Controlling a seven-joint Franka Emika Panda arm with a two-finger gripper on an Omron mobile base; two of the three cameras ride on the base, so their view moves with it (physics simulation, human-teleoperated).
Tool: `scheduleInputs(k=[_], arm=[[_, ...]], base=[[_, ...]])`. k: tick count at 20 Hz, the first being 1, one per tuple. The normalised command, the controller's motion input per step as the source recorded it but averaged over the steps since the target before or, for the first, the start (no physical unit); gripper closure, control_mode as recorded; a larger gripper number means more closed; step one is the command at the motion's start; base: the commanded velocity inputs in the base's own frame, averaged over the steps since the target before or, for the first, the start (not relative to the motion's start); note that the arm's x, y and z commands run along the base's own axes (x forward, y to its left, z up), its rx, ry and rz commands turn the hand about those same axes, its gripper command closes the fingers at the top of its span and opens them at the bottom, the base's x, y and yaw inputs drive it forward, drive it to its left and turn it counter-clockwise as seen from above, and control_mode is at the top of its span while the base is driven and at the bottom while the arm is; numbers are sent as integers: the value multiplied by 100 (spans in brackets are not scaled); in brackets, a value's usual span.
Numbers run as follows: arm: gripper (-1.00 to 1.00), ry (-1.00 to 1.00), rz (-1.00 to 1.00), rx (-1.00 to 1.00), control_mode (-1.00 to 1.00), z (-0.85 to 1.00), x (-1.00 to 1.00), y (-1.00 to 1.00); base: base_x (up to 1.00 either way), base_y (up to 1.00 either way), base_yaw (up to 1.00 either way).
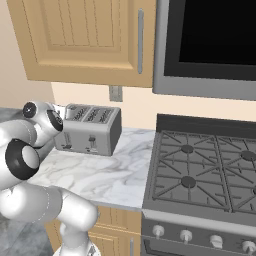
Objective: Start the toaster. Once the lever pops up, take the bread to the plate on the dining counter.
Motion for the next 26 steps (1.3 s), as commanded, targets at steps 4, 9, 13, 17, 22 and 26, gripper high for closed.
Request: scheduleInputs(k=[4,9,13,17,22,26], arm=[[-100,0,0,0,-100,0,0,0],[-100,0,0,0,-100,0,0,0],[-100,0,0,0,-100,0,0,0],[-100,0,0,0,-100,0,0,0],[-100,0,0,0,-100,0,0,0],[-100,0,0,0,-100,0,0,0]], base=[[0,0,0],[0,0,0],[0,0,0],[0,0,0],[0,0,0],[0,0,0]])
